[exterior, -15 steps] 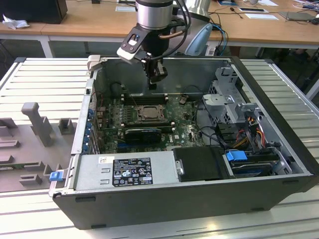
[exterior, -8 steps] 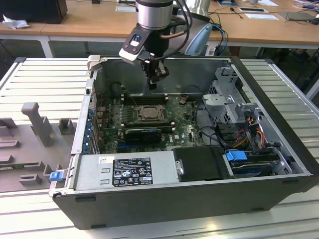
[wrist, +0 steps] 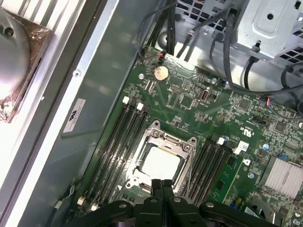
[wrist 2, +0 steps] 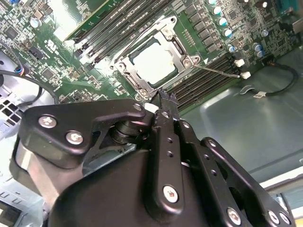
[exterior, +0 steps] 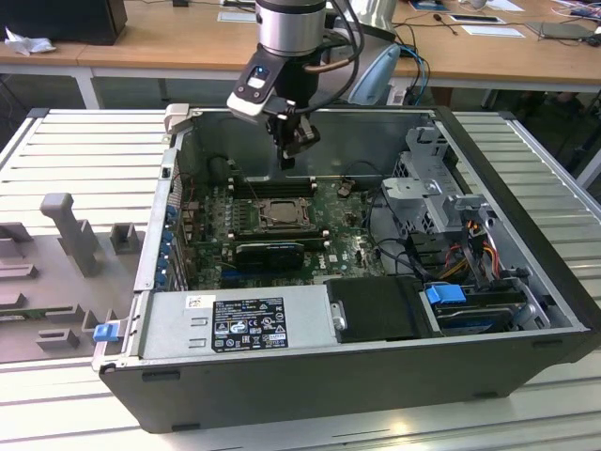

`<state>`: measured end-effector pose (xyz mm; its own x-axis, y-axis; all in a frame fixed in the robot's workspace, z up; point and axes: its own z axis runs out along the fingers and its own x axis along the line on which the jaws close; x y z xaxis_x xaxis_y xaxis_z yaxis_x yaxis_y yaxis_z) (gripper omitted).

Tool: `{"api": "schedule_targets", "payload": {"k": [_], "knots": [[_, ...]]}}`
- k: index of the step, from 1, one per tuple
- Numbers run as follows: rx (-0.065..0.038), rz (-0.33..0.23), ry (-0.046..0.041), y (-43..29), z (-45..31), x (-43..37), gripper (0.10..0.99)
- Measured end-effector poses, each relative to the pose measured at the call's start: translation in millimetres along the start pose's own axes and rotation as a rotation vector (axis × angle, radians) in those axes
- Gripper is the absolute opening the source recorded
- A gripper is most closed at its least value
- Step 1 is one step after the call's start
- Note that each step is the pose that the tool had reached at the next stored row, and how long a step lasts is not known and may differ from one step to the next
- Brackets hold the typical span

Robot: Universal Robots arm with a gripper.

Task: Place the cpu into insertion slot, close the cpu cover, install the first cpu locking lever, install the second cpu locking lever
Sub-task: 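Install the first cpu locking lever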

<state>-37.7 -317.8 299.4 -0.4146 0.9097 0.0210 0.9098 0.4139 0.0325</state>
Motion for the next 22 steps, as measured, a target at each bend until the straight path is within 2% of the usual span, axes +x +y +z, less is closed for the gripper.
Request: {"api": "schedule_targets", "payload": {"k": [8,12,22], "knots": [[0.002,-0.088,0.0028,0.0,0.0,0.0,0.106],[0.004,-0.188,0.0061,0.0,0.0,0.0,0.106],[0.007,-0.346,0.0112,0.0,0.0,0.0,0.106]]}}
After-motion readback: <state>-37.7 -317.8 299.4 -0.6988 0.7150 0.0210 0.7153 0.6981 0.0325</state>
